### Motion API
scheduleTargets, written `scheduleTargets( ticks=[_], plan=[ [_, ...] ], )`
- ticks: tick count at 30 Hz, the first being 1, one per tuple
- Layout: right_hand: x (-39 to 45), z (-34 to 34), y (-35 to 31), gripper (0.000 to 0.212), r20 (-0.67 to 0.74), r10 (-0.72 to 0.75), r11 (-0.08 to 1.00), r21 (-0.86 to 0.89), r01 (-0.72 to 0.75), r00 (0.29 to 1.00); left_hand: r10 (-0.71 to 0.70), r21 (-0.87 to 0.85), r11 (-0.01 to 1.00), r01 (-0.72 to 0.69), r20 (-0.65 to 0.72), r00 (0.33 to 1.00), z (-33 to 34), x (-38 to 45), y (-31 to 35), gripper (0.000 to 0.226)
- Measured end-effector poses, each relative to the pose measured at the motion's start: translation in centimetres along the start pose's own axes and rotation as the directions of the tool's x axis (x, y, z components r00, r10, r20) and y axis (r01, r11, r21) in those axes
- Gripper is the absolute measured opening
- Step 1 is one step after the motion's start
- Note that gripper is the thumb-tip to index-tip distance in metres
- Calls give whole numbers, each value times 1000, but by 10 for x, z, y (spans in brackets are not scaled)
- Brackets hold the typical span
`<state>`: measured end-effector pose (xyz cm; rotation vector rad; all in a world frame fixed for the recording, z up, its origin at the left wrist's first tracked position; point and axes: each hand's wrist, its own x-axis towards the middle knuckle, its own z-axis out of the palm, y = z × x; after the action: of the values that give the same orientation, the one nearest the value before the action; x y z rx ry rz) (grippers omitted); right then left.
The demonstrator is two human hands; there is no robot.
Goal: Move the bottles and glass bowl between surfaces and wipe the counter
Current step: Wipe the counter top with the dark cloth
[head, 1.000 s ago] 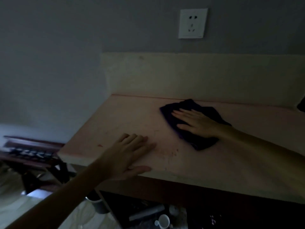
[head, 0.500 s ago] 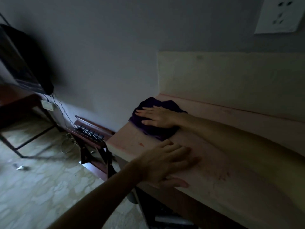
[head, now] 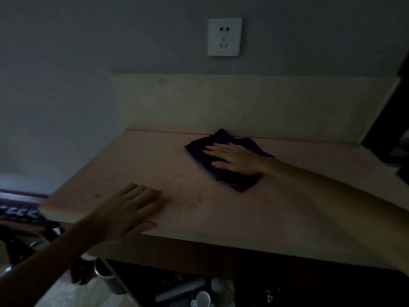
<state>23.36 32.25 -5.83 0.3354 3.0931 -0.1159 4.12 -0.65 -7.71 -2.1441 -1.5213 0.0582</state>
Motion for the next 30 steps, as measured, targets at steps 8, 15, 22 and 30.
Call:
scheduleTargets(
  ticks=[8, 15, 22, 30],
  plan=[
    [-247, -1, 65, 79, 0, 487, 871, 67, -486, 873, -49, -72, 996, 46, -41, 998, 3, 28, 27, 59],
    [-331, 9, 68, 78, -13, 690, 721, 92, -687, 723, -84, -142, 987, 71, -82, 993, 7, 31, 34, 60],
    [-309, 13, 33, 91, -13, 765, 642, 94, -761, 643, -100, -213, 973, 89, -38, 994, -6, 30, 34, 58],
    [-171, 13, -93, 72, -28, 642, 766, 64, -640, 766, -371, -699, 695, 171, -145, 917, -27, 2, -2, 31]
  ],
)
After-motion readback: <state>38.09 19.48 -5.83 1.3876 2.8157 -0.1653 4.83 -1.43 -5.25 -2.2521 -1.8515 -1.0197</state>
